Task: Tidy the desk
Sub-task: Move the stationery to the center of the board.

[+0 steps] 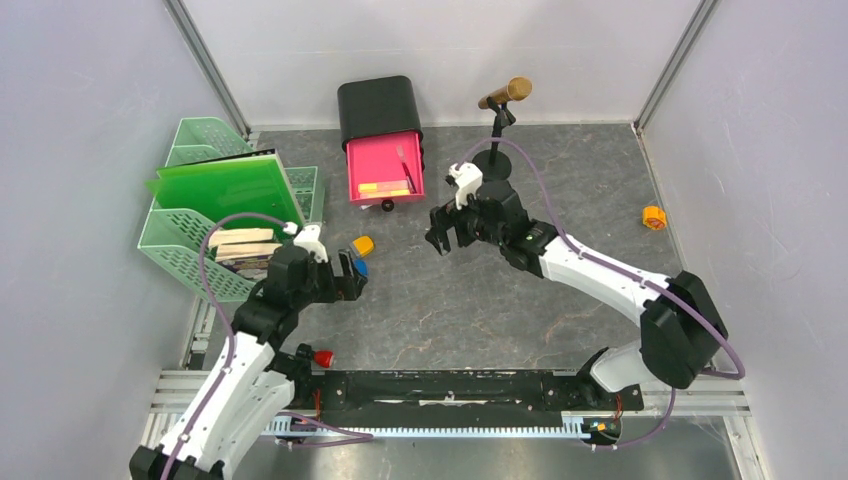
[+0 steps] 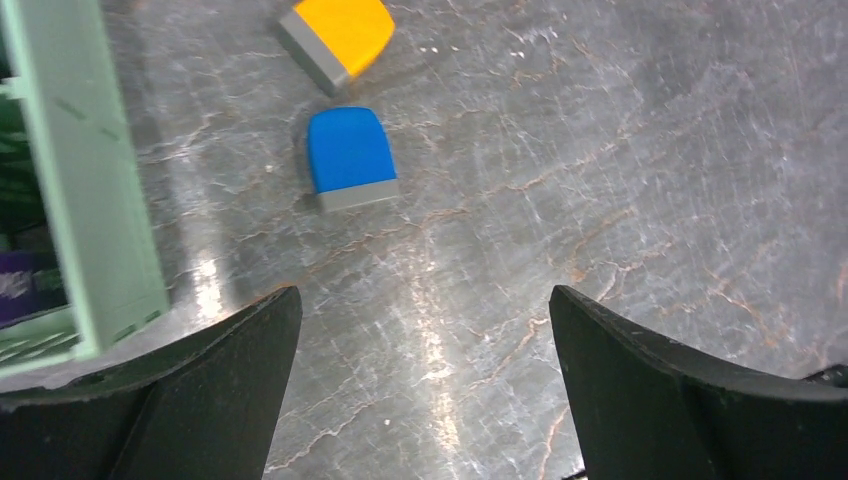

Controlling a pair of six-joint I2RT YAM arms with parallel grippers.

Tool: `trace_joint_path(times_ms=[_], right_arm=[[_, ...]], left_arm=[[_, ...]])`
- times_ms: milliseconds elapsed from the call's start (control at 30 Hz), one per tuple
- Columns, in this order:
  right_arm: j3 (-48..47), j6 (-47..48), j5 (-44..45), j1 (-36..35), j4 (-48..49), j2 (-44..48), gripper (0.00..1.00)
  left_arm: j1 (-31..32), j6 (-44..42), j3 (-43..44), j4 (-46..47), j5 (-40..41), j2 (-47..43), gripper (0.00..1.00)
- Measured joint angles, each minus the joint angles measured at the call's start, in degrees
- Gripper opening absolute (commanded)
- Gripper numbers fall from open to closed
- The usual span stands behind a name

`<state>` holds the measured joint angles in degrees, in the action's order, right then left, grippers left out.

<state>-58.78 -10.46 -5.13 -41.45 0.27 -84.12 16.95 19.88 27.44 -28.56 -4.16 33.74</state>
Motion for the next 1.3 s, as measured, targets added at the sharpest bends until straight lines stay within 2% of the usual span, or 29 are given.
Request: trace_joint_path(times_ms=[233,467,700,933,1133,1300], right_arm=[[6.3,-4.3,-2.4,0.4,-2.1,2.2,0.98],[6.7,-8.8,-8.5,2.2,-2.2,-4.6,0.98],[12.9,-17.9,-13.5,5.5,7.5,-8.0,0.98],[13.0,-27.9,-21.3,9.6,21.7,-18.4,0.9],[8.2,-36.5,-25.4,11.1,32.2,-27.6,0.73],[1.8,-45.2,-28.0,12.0,39.6,-37.0,0.39]], left_arm=[[0.0,2.9,6.0,1.4,-4.5,16.0,1.0],[0.0,8.2,9.7,9.0,-4.7,28.6,1.0],[0.0,10.7,9.9,16.1,-0.4,32.0,1.0],[0.0,10.7,11.2,16.9,1.7,33.0,1.0],[0.0,10.6,12.7,15.4,5.6,29.3,1.0],[0.0,8.9,13.6,16.0,7.9,23.7,1.0]])
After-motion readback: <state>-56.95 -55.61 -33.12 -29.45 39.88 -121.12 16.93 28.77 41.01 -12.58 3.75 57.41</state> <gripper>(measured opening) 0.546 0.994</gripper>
